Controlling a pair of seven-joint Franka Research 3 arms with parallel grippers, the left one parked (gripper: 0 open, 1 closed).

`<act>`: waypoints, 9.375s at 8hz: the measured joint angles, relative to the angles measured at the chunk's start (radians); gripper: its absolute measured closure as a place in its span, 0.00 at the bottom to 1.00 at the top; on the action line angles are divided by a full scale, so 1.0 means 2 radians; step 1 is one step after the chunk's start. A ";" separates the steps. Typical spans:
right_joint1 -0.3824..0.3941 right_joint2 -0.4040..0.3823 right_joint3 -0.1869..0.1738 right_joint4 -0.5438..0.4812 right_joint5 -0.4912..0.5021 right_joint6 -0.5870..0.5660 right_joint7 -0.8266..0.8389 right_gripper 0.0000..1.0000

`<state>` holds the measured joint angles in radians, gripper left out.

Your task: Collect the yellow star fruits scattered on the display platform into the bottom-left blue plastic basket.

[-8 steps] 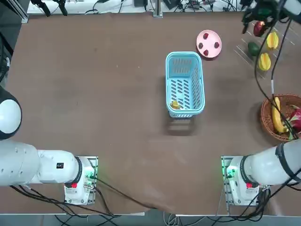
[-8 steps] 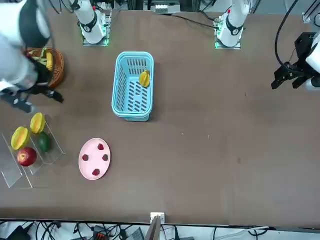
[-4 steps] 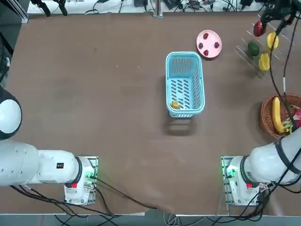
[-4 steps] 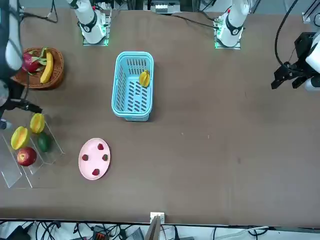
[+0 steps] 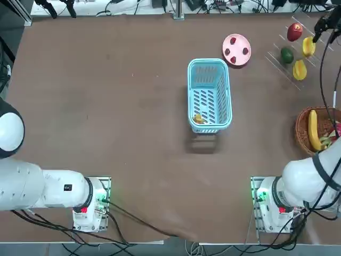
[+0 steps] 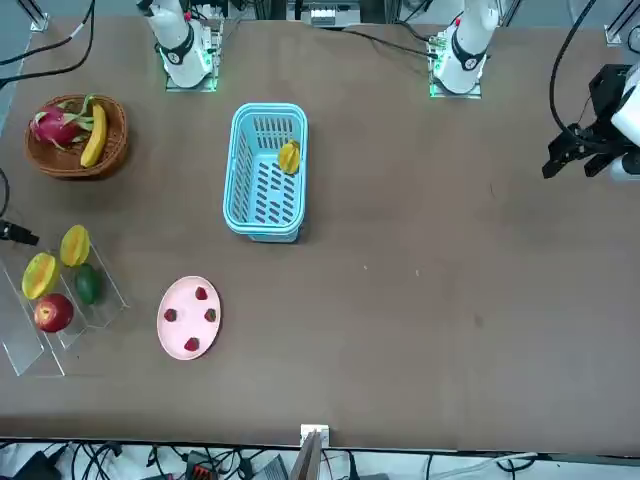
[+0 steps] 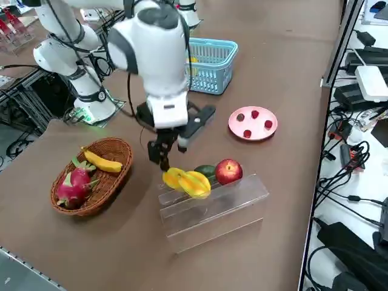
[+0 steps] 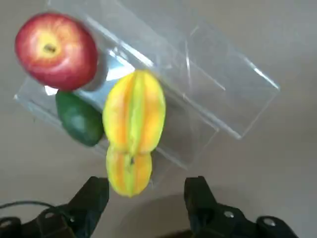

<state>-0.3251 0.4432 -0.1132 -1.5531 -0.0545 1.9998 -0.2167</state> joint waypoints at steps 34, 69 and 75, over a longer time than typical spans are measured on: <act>0.055 -0.016 0.018 0.125 0.072 -0.243 0.156 0.79; 0.044 0.008 -0.002 -0.102 -0.006 0.085 0.082 0.00; 0.018 -0.024 -0.002 -0.175 -0.005 0.149 0.079 0.01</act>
<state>-0.2898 0.3954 -0.1166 -1.9034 -0.0644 2.2980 -0.0587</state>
